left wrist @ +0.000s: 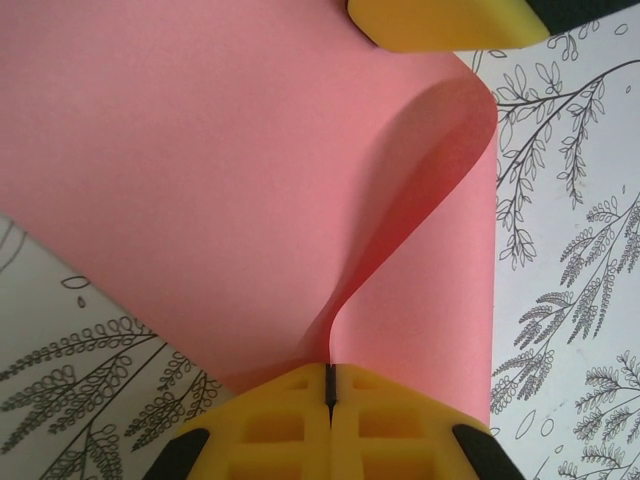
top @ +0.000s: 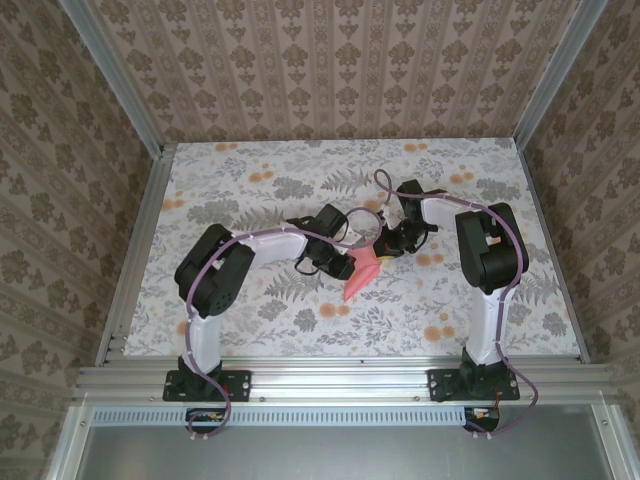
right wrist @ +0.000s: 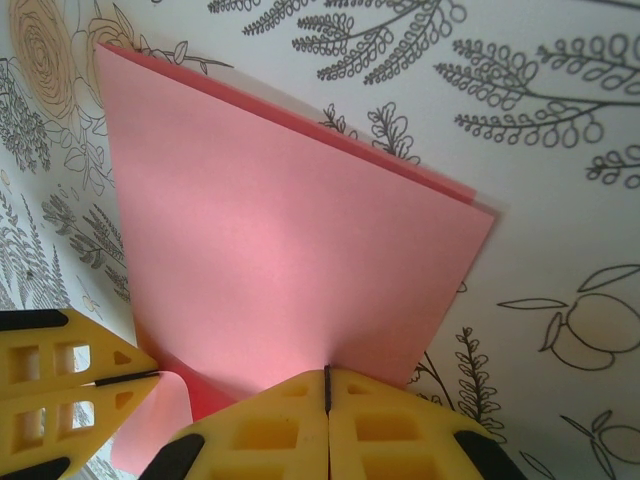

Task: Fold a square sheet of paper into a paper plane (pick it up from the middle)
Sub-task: Third fold the triangle at the center of the table.

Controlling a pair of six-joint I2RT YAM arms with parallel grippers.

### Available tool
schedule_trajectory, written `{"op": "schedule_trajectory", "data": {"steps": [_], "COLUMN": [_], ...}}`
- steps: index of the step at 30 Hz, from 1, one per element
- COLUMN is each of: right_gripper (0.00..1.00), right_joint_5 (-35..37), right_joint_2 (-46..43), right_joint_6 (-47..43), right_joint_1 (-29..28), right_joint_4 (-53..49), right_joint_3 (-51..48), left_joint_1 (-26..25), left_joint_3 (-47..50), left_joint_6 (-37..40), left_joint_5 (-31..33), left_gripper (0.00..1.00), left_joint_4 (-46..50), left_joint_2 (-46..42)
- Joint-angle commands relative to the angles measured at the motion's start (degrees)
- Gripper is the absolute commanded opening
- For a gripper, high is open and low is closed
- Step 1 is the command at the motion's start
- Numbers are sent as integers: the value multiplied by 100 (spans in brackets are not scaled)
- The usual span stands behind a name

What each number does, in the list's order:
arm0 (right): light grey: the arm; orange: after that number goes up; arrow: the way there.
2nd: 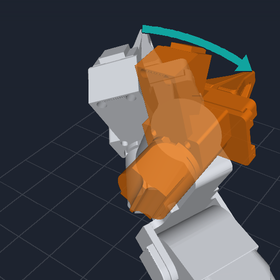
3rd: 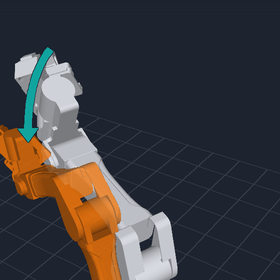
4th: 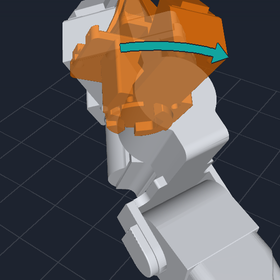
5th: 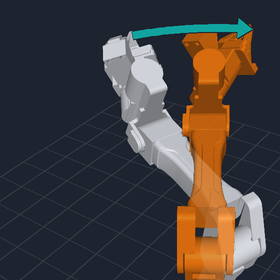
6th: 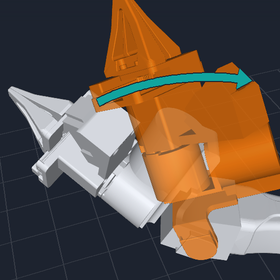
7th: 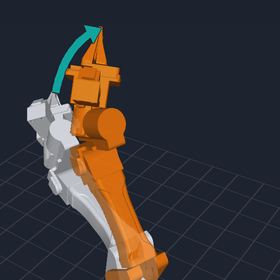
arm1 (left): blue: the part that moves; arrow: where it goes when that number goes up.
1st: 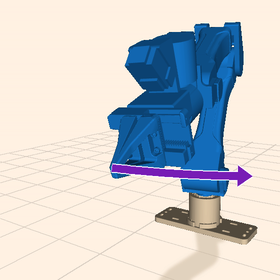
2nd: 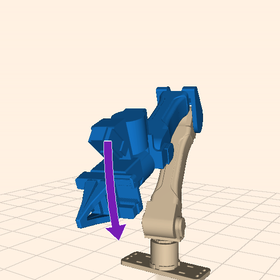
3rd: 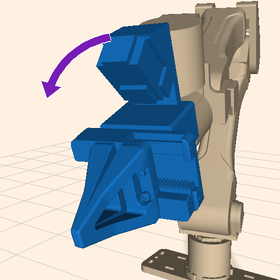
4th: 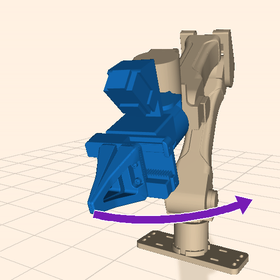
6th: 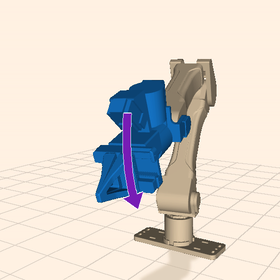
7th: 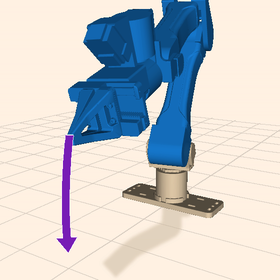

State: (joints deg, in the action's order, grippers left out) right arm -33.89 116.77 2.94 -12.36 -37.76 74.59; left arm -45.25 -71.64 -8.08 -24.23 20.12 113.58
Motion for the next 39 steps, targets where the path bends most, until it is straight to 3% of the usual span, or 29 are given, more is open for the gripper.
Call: {"op": "schedule_trajectory", "data": {"steps": [1,21,39], "right_gripper": [8,8,9], "right_joint_5": [33,31,-135], "right_joint_2": [195,215,129], "right_joint_6": [-48,-50,40], "right_joint_1": [-10,-6,-5], "right_joint_4": [-184,-176,-85], "right_joint_3": [55,56,69], "left_joint_1": [52,62,9], "left_joint_3": [-61,-201,-9], "left_joint_6": [140,181,201], "left_joint_5": [-82,-319,-31], "left_gripper": [4,5,5], "left_joint_4": [9,89,148], "left_joint_2": [24,-18,209]}}
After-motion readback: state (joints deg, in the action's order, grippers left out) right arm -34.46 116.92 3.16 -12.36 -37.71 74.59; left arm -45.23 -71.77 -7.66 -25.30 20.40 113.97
